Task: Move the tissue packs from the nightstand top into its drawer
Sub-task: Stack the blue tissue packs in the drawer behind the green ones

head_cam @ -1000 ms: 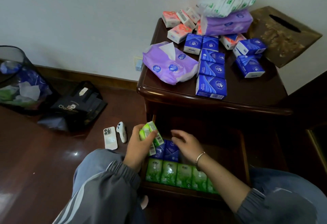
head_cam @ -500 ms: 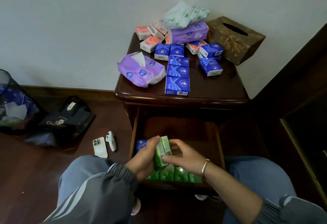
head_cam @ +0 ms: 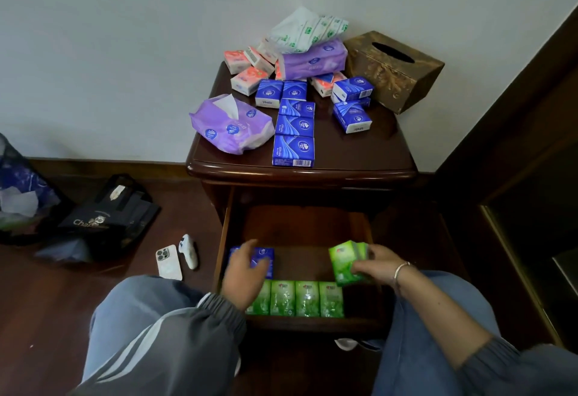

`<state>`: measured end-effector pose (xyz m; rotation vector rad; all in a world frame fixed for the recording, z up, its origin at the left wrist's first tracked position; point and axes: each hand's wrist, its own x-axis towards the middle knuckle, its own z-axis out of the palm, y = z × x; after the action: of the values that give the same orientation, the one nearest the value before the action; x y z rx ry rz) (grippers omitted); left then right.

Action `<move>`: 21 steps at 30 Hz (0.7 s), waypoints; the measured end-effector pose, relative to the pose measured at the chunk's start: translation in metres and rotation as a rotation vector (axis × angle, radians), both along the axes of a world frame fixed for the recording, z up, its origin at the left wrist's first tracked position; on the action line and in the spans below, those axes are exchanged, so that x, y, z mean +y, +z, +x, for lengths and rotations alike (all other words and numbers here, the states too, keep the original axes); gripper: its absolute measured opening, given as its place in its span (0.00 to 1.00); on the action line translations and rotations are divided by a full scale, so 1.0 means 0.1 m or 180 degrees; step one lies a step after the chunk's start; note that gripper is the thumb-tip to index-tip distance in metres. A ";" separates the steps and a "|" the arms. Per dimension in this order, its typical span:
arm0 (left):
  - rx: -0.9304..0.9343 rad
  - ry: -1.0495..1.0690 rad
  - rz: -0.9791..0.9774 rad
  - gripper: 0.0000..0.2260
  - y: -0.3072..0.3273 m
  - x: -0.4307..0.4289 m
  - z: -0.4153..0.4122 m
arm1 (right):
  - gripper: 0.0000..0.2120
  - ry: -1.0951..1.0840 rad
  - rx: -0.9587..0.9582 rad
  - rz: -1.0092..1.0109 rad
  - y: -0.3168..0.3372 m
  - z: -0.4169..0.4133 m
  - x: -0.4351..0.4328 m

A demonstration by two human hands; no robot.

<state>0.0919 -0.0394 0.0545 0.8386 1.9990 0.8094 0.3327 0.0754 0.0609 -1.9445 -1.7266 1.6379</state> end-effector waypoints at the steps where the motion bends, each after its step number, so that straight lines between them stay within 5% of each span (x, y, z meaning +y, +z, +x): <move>1: 0.0452 0.0125 -0.0059 0.22 -0.05 -0.03 -0.09 | 0.08 -0.0002 -0.0303 0.0077 -0.05 0.04 0.03; 6: 0.0700 0.0319 -0.0704 0.25 -0.28 -0.13 -0.29 | 0.33 0.0638 -0.1415 0.0117 -0.16 -0.03 0.01; 17: 0.1086 0.0308 -0.0896 0.24 -0.36 -0.12 -0.24 | 0.28 0.1611 -0.2115 -0.0167 -0.40 -0.23 -0.19; 21: 0.1098 0.0288 -0.0859 0.25 -0.38 -0.13 -0.25 | 0.26 0.1762 -0.2530 0.0363 -0.47 -0.26 -0.21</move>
<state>0.0669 -0.0523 0.0170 0.7726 2.3990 0.4482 0.3071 0.0547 0.0139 -2.3834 -2.7564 0.8091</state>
